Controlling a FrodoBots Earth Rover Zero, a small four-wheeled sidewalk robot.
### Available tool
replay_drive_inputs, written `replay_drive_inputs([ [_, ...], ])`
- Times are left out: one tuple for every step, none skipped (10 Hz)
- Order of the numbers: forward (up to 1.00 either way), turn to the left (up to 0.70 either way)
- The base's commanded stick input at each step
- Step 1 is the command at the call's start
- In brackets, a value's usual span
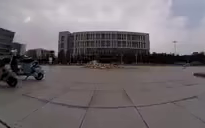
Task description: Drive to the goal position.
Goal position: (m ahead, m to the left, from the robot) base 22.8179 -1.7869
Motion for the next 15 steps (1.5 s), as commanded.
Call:
replay_drive_inputs([
  [0.70,-0.14],
  [0.70,-0.14],
  [0.70,-0.14],
  [0.70,-0.14],
  [0.70,-0.14],
  [0.70,-0.14],
  [0.70,-0.14],
  [0.70,-0.14],
  [0.70,-0.14],
  [0.70,-0.14],
  [0.70,-0.14],
  [0.70,-0.14],
  [0.70,-0.14],
  [0.70,-0.14],
  [0.70,-0.14],
])
